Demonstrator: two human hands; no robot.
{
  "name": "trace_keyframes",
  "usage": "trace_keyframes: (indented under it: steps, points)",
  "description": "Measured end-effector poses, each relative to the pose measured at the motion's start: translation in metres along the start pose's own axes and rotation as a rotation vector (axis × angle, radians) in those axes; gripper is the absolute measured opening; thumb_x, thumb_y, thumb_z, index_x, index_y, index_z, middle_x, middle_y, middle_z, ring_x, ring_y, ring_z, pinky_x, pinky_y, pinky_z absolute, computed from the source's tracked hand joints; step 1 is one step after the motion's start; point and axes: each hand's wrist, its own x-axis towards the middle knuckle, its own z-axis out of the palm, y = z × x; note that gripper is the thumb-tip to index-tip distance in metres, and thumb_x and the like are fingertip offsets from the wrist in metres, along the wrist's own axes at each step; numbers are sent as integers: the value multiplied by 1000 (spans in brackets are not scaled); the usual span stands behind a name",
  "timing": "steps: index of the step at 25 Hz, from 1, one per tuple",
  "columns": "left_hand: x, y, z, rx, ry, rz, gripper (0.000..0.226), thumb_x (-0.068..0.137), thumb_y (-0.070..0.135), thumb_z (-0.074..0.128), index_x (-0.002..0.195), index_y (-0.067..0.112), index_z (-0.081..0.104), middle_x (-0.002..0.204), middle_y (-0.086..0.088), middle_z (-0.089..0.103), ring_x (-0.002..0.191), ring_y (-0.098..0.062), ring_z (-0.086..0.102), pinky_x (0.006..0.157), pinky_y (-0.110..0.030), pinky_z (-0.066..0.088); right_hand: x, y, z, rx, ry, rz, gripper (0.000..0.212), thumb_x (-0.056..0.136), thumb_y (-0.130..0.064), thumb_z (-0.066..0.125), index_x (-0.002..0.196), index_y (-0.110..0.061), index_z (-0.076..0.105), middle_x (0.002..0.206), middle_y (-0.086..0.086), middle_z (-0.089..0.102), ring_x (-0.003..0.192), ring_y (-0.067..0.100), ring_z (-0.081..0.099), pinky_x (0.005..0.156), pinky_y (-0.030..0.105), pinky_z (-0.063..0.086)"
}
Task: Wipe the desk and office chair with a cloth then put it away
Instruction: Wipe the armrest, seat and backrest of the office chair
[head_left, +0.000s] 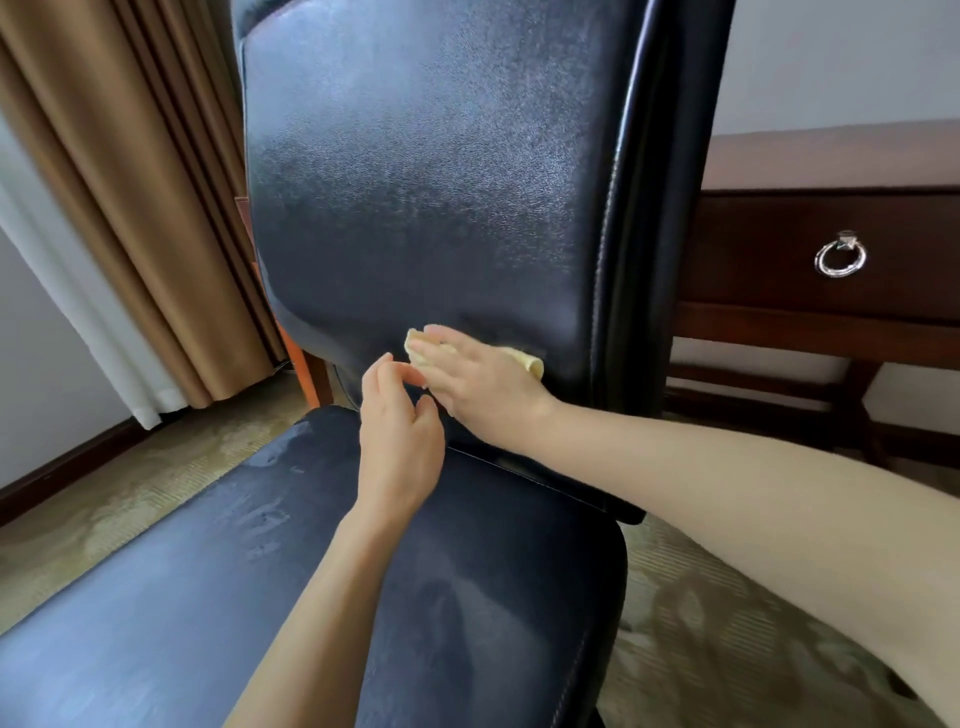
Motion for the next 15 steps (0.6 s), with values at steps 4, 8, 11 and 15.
trace_keyframes:
  steps: [4, 8, 11, 15]
  points:
    - [-12, 3, 4, 33, -51, 27, 24, 93, 4, 43, 107, 24, 45, 147, 4, 31, 122, -36, 44, 103, -43, 36, -39, -37, 29, -247, -187, -180, 59, 100, -35, 32, 150, -4, 20, 158, 19, 4, 145, 38, -5, 108, 58, -18]
    - [-21, 5, 12, 74, -132, 92, 42, 94, 3, 45, 131, 20, 40, 155, 2, 19, 136, -26, 32, 110, -43, 29, -75, -52, 53, -334, -247, -399, 48, 94, -33, 44, 136, -10, 50, 153, 18, 28, 144, 41, 9, 91, 66, -27]
    - [-21, 14, 22, 49, -144, 165, 63, 93, 5, 48, 147, 24, 22, 159, 7, 0, 146, -19, 7, 116, -44, 19, -111, -45, 68, -346, -43, -445, 40, 93, -28, 48, 128, -12, 59, 142, 11, 48, 141, 33, 27, 107, 57, -12]
    - [-12, 31, 41, 27, -102, 280, 83, 89, 1, 47, 150, 34, 2, 149, 22, -20, 144, -11, -16, 119, -44, 9, -170, -1, 96, -154, 301, -314, 29, 95, -23, 47, 117, -21, 66, 124, -14, 62, 127, 6, 47, 114, 24, 23]
